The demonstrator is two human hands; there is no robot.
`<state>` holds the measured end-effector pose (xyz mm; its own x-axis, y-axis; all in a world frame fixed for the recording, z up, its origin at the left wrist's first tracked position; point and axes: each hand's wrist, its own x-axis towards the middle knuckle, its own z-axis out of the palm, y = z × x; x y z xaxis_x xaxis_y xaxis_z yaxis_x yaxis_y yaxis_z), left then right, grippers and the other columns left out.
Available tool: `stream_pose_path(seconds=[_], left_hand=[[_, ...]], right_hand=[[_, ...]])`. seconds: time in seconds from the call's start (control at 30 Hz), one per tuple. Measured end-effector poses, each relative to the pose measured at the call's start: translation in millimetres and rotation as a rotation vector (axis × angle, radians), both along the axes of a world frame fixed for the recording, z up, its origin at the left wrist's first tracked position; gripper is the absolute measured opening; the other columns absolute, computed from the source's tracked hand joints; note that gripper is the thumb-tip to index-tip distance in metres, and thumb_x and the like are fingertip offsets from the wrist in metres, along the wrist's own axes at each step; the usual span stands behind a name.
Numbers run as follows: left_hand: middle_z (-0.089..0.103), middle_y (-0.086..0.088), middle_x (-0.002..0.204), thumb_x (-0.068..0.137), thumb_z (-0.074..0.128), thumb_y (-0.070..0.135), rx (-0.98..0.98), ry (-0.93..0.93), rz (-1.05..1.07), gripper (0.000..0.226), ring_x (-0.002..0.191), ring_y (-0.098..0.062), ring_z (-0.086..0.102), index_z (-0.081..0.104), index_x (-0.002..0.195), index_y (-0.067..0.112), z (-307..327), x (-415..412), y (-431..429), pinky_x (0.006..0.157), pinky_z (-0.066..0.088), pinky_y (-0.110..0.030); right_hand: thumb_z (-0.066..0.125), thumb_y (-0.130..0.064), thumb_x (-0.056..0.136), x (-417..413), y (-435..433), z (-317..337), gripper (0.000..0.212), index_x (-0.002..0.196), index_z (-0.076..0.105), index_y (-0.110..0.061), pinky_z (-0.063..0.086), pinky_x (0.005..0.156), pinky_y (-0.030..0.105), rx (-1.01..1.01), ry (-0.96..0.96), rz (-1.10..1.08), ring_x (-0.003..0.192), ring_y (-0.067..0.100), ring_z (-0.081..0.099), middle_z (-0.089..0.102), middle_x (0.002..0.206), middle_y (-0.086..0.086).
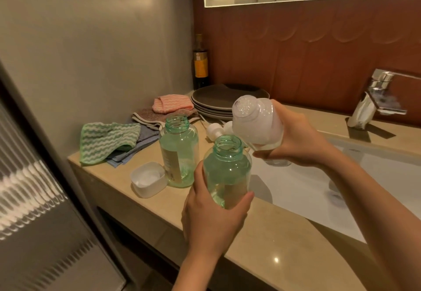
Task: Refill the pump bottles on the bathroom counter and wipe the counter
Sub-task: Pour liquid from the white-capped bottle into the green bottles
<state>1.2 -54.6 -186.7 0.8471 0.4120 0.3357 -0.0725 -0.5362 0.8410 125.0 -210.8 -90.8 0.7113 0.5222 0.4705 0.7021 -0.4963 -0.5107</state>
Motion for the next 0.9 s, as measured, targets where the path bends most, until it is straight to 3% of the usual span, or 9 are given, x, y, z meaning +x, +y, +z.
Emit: stream_pose_path(seconds=[0.3,0.47,0.67,0.8,0.9], left_hand=[[0.051,0.01,0.133,0.056,0.073,0.066,0.016,0.018,0.001,0.106,0.119,-0.015,0.048,0.021,0.143,0.035,0.2,-1.0,0.1,0.095,0.038,-0.031],[0.05,0.01,0.133,0.056,0.072,0.065,0.022,0.027,0.0,0.106,0.12,-0.016,0.048,0.021,0.143,0.034,0.9,-0.7,-0.5,0.093,0.038,-0.029],[0.053,0.012,0.132,0.052,0.065,0.069,0.027,0.033,0.012,0.101,0.118,-0.013,0.052,0.02,0.138,0.04,2.4,-1.2,-0.8,0.096,0.043,-0.034],[0.051,0.011,0.135,0.052,0.064,0.069,0.025,0.043,0.009,0.104,0.121,-0.014,0.05,0.02,0.141,0.038,3.5,-2.0,-0.8,0.098,0.042,-0.034],[0.05,0.013,0.135,0.053,0.065,0.07,0.03,0.047,0.011,0.102,0.12,-0.014,0.05,0.018,0.139,0.041,3.8,-2.2,-0.5,0.098,0.043,-0.035]], right_hand=[[0.087,-0.013,0.057,2.6,-4.6,1.0,0.085,0.121,0.038,-0.04,0.041,0.077,0.008,-0.058,0.001,0.021,0.102,0.011,0.051,0.055,0.116,-0.007],[0.086,-0.012,0.058,3.0,-5.6,2.2,0.085,0.114,0.035,-0.051,0.037,0.073,-0.001,-0.081,-0.03,0.034,0.097,-0.001,0.046,0.049,0.107,-0.027],[0.085,-0.008,0.058,0.1,-5.0,5.8,0.085,0.112,0.036,-0.051,0.033,0.074,-0.002,-0.075,-0.068,0.054,0.094,-0.012,0.047,0.047,0.105,-0.03],[0.084,-0.005,0.059,-0.1,-4.7,6.3,0.084,0.115,0.036,-0.045,0.034,0.072,-0.001,-0.096,-0.081,0.044,0.092,-0.004,0.044,0.048,0.104,-0.026],[0.084,-0.005,0.059,-1.3,-4.7,6.7,0.083,0.118,0.038,-0.042,0.037,0.074,0.008,-0.122,-0.099,0.015,0.098,0.006,0.047,0.051,0.109,-0.015]])
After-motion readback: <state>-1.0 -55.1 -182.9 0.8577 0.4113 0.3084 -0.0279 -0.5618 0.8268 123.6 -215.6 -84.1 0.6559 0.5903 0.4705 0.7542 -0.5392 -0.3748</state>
